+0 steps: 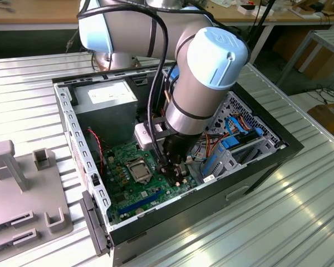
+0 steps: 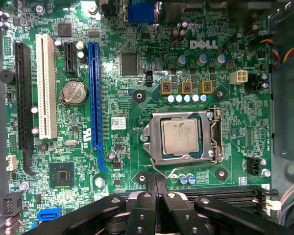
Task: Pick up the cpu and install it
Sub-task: 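Install the first cpu locking lever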
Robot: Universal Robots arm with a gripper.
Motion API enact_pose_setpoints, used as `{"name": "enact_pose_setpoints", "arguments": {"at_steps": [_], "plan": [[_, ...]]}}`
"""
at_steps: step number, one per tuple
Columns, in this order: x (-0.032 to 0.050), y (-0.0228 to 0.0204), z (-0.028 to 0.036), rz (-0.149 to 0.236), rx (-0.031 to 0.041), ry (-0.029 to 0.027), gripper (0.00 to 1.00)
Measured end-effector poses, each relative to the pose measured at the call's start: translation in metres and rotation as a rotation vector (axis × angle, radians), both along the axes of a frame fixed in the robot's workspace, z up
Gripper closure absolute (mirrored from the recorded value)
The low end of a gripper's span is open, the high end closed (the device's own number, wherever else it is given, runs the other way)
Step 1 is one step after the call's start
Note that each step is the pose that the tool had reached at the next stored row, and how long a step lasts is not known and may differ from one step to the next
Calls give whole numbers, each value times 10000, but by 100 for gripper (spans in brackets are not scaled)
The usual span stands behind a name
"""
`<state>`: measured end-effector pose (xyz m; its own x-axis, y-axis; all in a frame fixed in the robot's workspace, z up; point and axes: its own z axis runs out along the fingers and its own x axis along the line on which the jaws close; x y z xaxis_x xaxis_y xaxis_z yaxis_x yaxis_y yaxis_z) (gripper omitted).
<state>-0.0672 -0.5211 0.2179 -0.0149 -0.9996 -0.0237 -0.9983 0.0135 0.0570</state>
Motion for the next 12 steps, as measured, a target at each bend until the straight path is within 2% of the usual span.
{"name": "enact_pose_setpoints", "arguments": {"at_steps": [4, 12], "plan": [[0, 2, 75, 0, 40, 31, 89], [1, 30, 136, 0, 55, 61, 89]]}}
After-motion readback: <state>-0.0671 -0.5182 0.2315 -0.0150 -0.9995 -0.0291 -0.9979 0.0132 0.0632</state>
